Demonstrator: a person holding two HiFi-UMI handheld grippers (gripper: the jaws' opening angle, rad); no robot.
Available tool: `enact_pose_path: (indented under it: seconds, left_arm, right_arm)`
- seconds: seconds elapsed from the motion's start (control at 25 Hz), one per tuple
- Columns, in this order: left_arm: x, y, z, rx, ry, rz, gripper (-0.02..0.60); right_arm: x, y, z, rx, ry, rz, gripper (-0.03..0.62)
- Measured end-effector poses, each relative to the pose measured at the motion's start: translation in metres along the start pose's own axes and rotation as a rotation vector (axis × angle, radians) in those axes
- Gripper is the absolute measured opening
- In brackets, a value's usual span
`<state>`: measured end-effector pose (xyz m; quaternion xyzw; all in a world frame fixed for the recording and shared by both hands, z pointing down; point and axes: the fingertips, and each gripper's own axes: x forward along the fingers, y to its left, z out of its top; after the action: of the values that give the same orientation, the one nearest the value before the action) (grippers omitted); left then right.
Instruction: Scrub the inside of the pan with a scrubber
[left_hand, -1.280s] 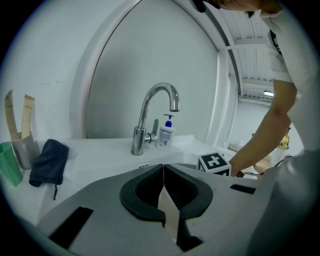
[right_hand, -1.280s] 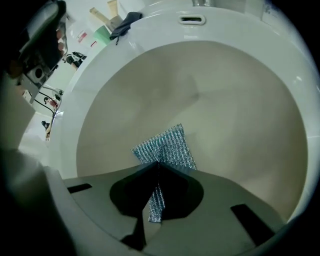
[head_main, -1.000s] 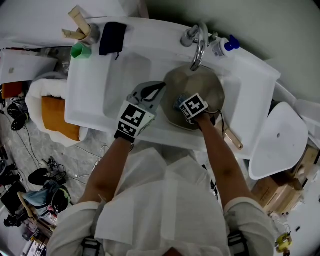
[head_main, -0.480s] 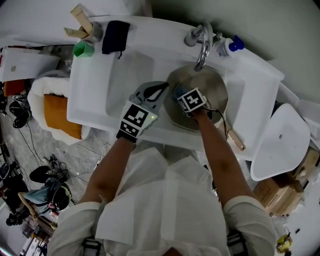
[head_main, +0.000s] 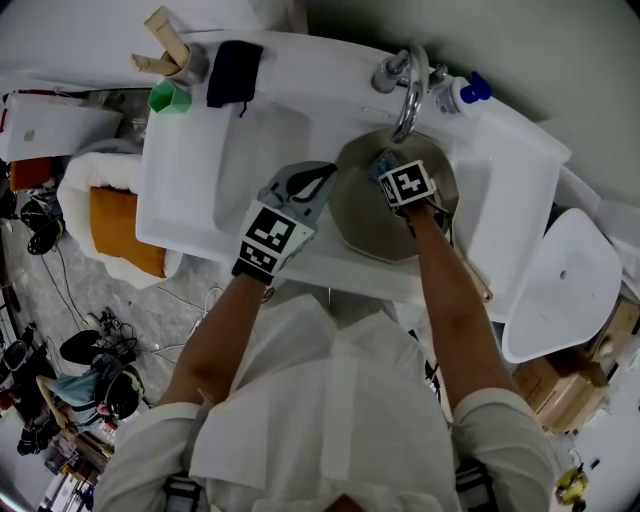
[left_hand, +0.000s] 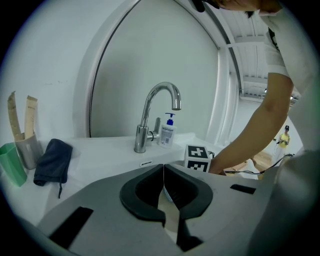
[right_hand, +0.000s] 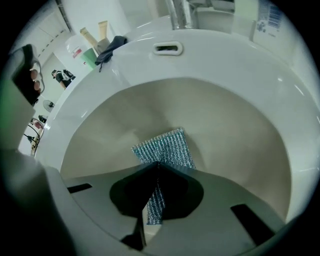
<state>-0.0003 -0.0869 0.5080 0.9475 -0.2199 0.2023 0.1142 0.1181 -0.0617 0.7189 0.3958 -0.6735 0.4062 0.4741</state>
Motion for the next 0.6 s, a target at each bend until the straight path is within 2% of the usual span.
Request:
enact_pose_path:
  seconds: [0.28, 0.44, 0.6]
  left_arm:
    - [0.002, -0.003, 0.002, 0.001, -0.003, -0.006, 0.017]
    - [0.003, -0.004, 0.003, 0.003, -0.007, -0.009, 0.017]
    - [0.003, -0.004, 0.005, 0.000, -0.013, -0.008, 0.017]
  right_arm:
    - [-0.015, -0.026, -0.029, 0.025, 0.084, -0.053, 0.014]
    - [-0.019, -0.016, -0.051, 0.005, 0.167, -0.020, 0.014]
    - [-0.019, 0.005, -0.071, -0.021, 0.234, 0.058, 0.014]
